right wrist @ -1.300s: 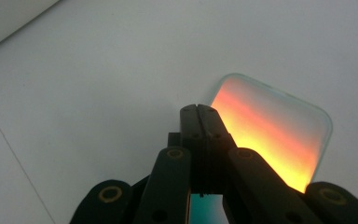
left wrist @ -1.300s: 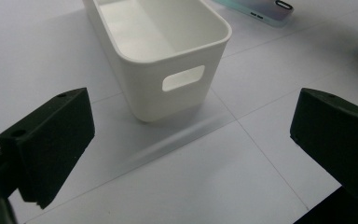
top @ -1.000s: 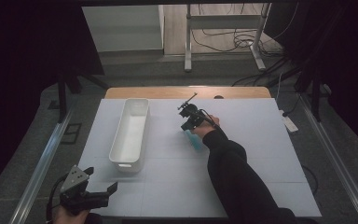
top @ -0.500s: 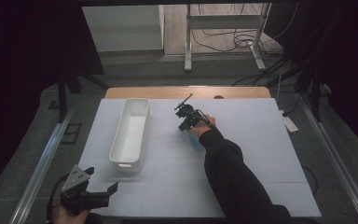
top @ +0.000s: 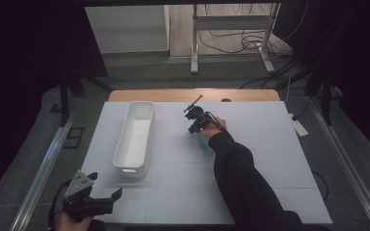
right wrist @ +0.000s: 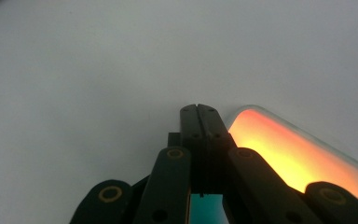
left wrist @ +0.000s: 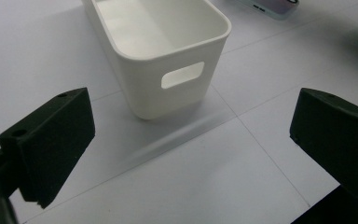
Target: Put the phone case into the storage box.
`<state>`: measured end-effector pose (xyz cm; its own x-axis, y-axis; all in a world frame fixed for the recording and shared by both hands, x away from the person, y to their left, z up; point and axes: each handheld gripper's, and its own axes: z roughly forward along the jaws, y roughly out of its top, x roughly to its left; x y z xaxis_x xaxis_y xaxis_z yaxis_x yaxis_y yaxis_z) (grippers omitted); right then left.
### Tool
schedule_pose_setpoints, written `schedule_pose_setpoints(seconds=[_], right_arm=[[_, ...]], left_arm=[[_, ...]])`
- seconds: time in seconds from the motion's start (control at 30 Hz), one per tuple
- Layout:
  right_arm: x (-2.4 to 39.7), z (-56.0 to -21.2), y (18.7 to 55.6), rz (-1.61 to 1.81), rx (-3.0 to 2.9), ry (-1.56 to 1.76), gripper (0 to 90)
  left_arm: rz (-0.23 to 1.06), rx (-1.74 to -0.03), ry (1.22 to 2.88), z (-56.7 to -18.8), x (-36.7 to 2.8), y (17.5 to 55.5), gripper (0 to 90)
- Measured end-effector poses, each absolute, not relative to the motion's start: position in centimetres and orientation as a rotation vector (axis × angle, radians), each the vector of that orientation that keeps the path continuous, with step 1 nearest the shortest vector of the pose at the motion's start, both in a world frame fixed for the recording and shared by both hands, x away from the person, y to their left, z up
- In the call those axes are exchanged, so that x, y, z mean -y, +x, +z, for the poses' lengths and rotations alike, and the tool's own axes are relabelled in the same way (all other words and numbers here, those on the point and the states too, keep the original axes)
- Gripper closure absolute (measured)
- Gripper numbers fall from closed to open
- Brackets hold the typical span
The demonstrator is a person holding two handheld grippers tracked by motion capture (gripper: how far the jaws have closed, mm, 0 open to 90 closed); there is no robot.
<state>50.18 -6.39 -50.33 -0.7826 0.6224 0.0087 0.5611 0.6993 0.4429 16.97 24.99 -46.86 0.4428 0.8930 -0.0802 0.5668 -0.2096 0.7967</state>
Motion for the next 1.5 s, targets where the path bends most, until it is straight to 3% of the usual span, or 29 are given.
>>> schedule_pose_setpoints(seconds=[1.5], right_arm=[[15.1, -49.7, 51.7, 0.54, -2.642, 1.124, 89.2]], left_arm=[[0.509, -1.246, 1.895, -46.9, -25.0, 17.1, 1.1]])
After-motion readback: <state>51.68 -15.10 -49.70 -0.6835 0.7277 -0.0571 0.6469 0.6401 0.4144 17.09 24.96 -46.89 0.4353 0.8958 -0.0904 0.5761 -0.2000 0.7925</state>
